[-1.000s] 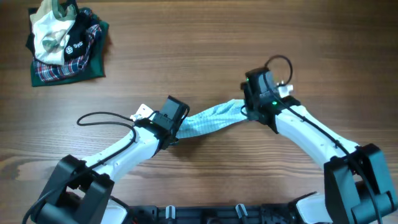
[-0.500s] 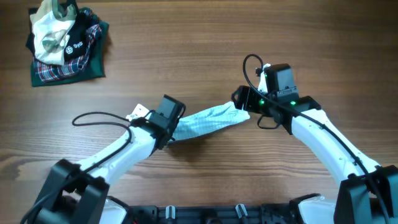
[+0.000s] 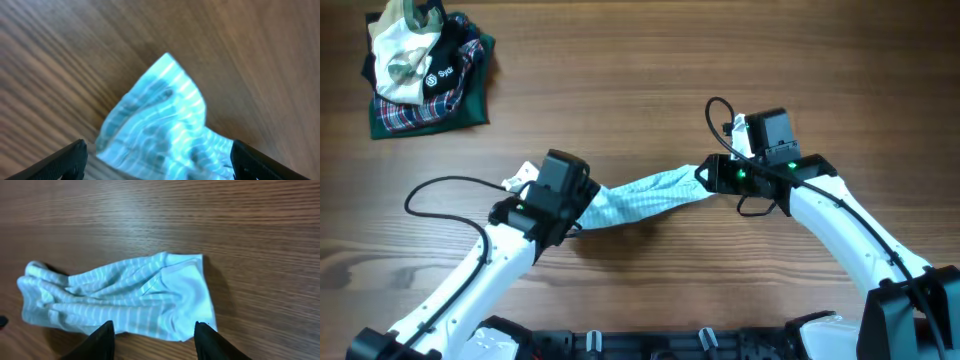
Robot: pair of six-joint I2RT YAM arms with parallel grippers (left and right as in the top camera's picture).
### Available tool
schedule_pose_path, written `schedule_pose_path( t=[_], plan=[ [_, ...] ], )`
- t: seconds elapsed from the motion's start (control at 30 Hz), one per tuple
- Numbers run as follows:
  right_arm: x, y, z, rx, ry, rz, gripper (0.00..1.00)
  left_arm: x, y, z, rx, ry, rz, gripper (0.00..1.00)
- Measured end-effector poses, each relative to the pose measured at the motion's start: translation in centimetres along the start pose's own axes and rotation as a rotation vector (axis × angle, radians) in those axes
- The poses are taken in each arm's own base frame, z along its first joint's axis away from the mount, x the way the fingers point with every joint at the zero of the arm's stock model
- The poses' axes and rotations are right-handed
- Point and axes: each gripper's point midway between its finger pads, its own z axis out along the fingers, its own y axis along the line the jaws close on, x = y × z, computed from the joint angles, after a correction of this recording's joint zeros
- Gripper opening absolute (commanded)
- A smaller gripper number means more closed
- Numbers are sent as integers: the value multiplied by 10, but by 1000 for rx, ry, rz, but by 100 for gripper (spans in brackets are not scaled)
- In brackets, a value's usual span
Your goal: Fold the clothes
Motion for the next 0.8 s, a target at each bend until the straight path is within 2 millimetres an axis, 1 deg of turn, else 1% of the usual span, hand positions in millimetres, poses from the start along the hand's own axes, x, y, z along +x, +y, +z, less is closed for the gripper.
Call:
schedule_pose_path(
  t=[0.07,0.1,0.17,0.23,0.33,0.4,0.5,0.63,0.73,0.8],
  plan=[
    [2,0,0,-24,11,-6,60,3,6,0,-19,28,8,84],
    [3,-2,-1,-37,14,-5,61,5,8,0,-25,43,22,80],
    [3,-5,-3,-65,19,-5,66,9,10,-1,-28,64,45,79],
    [1,-9,-8,-105,18,-5,70,12,11,-8,-21,79,78,79],
    [3,-15,-13,-131,29,-7,75,13,13,-19,-4,85,93,80],
    [6,-15,-13,-145,37,-33,76,14,19,-27,-9,87,99,78],
    [13,-16,-10,-156,48,-49,76,15,21,-30,-14,89,115,78],
    [11,-19,0,-163,53,-56,74,15,20,-30,-9,88,130,77],
    [18,-26,18,-171,99,-30,71,20,18,-30,-3,91,153,77],
    [24,-31,28,-170,132,-11,71,21,18,-30,-3,90,158,77]
  ],
)
